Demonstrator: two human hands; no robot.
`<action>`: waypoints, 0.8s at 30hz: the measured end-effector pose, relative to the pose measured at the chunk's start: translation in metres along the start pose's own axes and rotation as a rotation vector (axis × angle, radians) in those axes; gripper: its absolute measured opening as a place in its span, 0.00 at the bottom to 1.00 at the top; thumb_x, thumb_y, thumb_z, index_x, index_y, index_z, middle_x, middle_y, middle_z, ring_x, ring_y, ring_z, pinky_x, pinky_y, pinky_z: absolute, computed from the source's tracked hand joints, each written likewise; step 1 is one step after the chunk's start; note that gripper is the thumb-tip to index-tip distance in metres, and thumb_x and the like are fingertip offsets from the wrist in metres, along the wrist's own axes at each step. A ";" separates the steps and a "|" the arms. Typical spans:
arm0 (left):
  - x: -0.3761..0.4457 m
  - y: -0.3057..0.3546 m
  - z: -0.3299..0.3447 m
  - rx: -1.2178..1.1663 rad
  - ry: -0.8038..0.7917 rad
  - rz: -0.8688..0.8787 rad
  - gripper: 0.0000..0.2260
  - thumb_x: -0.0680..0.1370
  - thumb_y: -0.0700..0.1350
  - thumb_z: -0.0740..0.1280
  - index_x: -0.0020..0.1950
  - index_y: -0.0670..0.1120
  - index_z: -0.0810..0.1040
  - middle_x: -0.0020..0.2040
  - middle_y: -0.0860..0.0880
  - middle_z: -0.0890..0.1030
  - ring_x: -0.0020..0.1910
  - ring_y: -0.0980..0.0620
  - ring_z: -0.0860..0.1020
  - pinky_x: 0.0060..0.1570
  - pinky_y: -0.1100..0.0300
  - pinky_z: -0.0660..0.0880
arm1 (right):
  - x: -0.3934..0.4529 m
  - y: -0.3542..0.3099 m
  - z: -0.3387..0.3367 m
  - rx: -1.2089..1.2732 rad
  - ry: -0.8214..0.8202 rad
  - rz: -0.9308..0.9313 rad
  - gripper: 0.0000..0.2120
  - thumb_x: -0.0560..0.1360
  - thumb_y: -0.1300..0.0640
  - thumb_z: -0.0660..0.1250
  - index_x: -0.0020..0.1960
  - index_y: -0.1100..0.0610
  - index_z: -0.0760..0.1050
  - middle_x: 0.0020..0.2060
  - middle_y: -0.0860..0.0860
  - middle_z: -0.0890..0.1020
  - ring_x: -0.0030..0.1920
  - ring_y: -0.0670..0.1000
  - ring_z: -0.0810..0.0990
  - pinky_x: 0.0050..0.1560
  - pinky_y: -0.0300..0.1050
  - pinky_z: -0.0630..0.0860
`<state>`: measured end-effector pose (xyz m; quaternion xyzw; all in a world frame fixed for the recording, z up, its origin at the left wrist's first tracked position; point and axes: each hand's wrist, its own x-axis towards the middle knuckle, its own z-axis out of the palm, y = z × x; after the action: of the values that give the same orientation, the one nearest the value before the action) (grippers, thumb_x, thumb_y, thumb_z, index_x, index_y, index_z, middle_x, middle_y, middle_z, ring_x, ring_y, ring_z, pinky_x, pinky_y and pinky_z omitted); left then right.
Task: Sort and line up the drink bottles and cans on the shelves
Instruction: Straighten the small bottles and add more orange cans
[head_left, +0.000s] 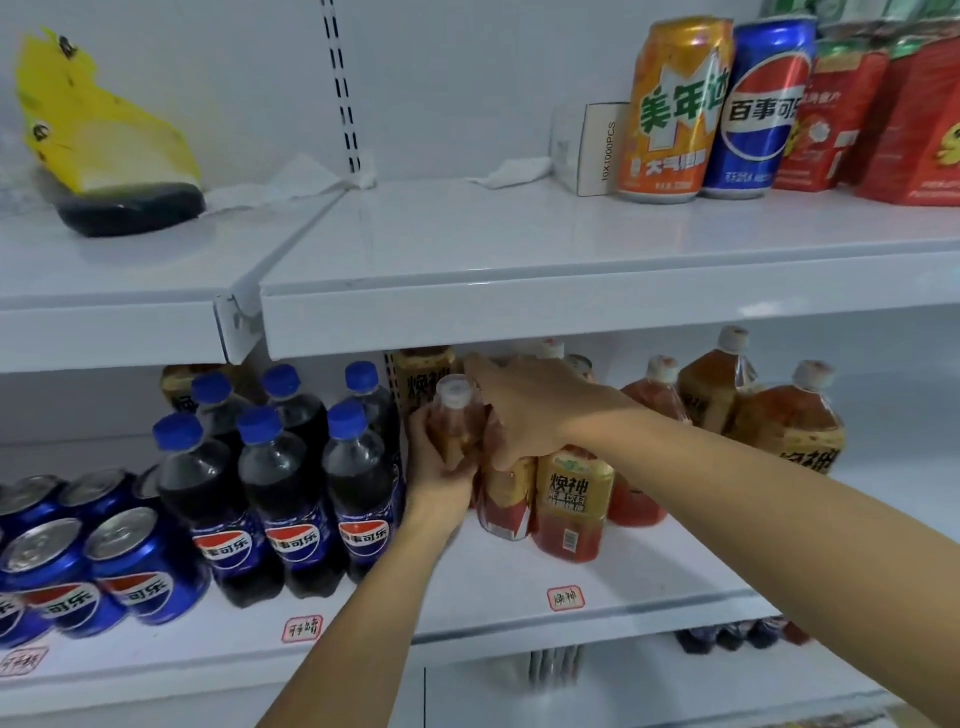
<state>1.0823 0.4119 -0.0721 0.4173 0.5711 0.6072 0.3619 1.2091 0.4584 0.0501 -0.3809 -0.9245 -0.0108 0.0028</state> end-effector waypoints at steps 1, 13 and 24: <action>-0.004 -0.003 0.000 0.024 0.028 0.042 0.34 0.75 0.35 0.74 0.70 0.62 0.65 0.65 0.58 0.76 0.61 0.68 0.76 0.61 0.62 0.77 | -0.005 -0.003 -0.002 -0.014 0.011 0.004 0.51 0.64 0.48 0.81 0.76 0.54 0.55 0.39 0.46 0.75 0.41 0.51 0.78 0.36 0.47 0.75; -0.130 0.028 -0.004 0.201 0.295 0.329 0.36 0.79 0.38 0.71 0.79 0.62 0.58 0.77 0.58 0.66 0.75 0.63 0.64 0.71 0.66 0.66 | -0.087 -0.011 -0.029 0.285 0.213 -0.089 0.43 0.69 0.43 0.76 0.74 0.35 0.54 0.57 0.48 0.80 0.56 0.53 0.78 0.50 0.57 0.81; -0.180 0.025 -0.030 0.059 0.164 0.224 0.35 0.77 0.34 0.72 0.77 0.59 0.63 0.73 0.55 0.73 0.73 0.57 0.72 0.71 0.56 0.72 | -0.111 -0.015 -0.023 0.446 0.440 -0.175 0.34 0.70 0.38 0.74 0.71 0.43 0.65 0.56 0.46 0.82 0.54 0.53 0.82 0.53 0.55 0.81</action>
<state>1.1261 0.2335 -0.0644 0.4380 0.5662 0.6588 0.2313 1.2773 0.3687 0.0717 -0.2785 -0.9106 0.1099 0.2849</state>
